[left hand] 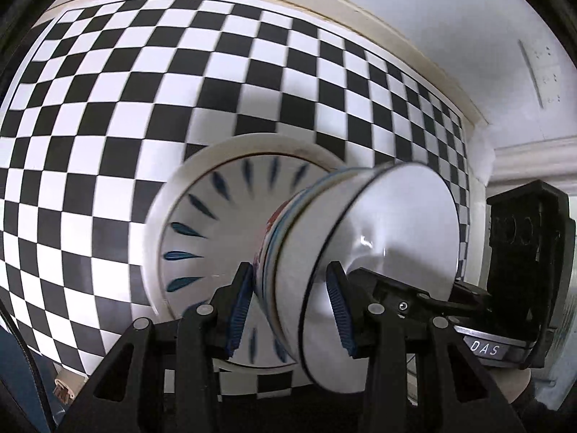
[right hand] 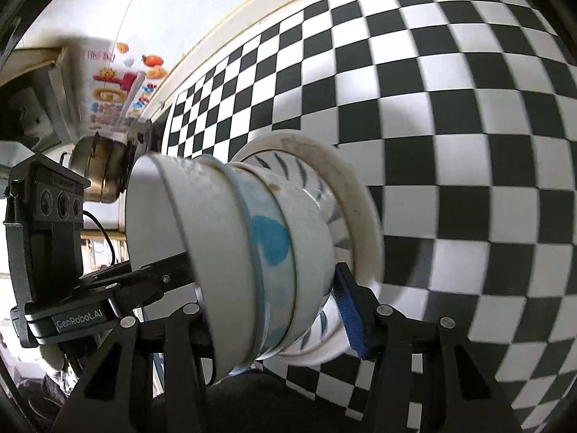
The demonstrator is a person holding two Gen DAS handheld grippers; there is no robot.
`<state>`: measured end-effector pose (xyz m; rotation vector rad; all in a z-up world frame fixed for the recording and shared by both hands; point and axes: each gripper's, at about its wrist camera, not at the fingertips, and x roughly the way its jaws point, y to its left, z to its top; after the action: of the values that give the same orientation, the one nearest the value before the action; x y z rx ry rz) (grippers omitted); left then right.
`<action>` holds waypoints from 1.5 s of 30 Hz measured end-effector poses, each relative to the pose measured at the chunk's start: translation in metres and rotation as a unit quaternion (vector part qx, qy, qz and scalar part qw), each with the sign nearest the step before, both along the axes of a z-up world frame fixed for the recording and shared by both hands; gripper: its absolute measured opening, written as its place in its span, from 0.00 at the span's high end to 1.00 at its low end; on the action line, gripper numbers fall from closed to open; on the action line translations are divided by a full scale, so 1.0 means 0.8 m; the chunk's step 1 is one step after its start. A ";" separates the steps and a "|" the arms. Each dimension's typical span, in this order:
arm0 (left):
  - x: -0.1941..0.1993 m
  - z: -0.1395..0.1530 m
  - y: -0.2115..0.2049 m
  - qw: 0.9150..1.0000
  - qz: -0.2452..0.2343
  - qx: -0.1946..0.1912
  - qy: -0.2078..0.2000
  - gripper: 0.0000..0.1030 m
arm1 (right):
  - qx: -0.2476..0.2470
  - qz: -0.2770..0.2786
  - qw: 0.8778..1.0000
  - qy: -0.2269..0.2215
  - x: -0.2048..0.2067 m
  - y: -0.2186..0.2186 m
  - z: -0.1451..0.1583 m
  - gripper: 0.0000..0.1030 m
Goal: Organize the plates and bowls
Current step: 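Carry the bowl stack with both grippers and lower it onto the plate stack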
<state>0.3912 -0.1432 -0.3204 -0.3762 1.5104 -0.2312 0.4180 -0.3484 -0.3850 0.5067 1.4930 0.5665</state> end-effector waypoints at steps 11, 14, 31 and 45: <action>0.001 -0.012 0.022 1.000 0.021 0.003 0.008 0.64 | -0.016 0.026 0.999 0.009 0.013 0.030 -0.017 0.48; 0.005 -0.013 0.021 1.000 0.021 0.002 0.007 0.64 | -0.020 0.026 0.999 0.008 0.014 0.034 -0.015 0.49; -0.005 -0.002 0.021 0.999 0.018 0.028 -0.006 0.64 | -0.068 0.035 0.997 -0.011 0.010 0.040 0.002 0.49; -0.056 0.048 0.024 0.985 0.050 0.155 -0.063 0.49 | -0.222 0.035 0.968 -0.109 -0.026 0.034 0.083 0.23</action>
<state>0.3464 -0.1238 -0.2824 -0.1835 1.3730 0.0592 0.3971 -0.3214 -0.3190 0.0401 1.3753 0.3134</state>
